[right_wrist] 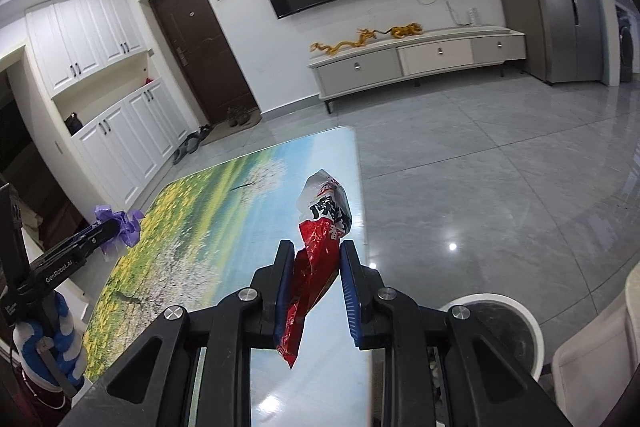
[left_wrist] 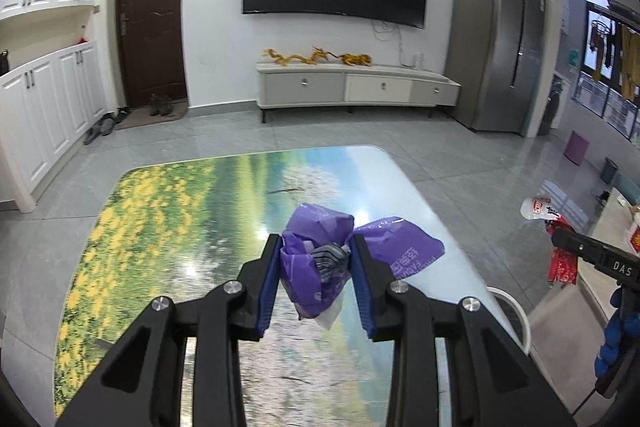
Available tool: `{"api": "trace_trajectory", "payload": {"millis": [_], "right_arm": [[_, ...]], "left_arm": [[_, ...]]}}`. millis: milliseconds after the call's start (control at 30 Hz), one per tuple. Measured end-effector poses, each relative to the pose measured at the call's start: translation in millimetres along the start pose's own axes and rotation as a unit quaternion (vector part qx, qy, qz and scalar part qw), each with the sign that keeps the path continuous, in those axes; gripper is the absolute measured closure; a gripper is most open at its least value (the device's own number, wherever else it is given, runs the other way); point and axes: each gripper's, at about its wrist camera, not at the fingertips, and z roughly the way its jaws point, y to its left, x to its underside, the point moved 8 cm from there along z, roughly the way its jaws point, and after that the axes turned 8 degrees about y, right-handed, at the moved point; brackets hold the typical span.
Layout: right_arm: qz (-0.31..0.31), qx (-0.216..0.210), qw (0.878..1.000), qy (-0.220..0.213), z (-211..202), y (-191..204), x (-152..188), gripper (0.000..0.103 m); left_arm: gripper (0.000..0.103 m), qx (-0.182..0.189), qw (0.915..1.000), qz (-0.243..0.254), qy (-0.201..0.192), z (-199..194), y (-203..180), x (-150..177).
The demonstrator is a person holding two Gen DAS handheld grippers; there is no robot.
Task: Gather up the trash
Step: 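Lift both held wrappers up off the table, then carry both wrappers over the trash bin and open both tools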
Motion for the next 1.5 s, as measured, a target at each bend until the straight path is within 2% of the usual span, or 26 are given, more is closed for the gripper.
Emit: {"api": "trace_trajectory", "payload": {"millis": [300, 567, 833, 1067, 1233, 1500], "right_arm": [[0.045, 0.024, 0.999, 0.011, -6, -52, 23, 0.081], [0.085, 0.050, 0.995, 0.029, -5, -94, 45, 0.081], [0.124, 0.082, 0.988, 0.044, -3, -134, 64, 0.081], [0.157, 0.101, 0.980, 0.068, 7, -164, 84, 0.081], [0.174, 0.113, 0.974, 0.086, 15, -180, 99, 0.081], [0.195, 0.120, 0.967, 0.107, 25, -196, 114, 0.081]], "left_arm": [[0.071, 0.057, 0.9975, 0.030, 0.030, 14, -60, 6], [0.071, 0.098, 0.9897, 0.090, 0.053, 29, -127, 11], [0.071, 0.129, 0.9736, 0.164, 0.092, 61, -197, 28], [0.071, 0.152, 0.9580, 0.200, 0.139, 95, -244, 45], [0.070, 0.149, 0.9485, 0.227, 0.164, 117, -270, 61], [0.069, 0.145, 0.9387, 0.251, 0.187, 139, -299, 76]]}}
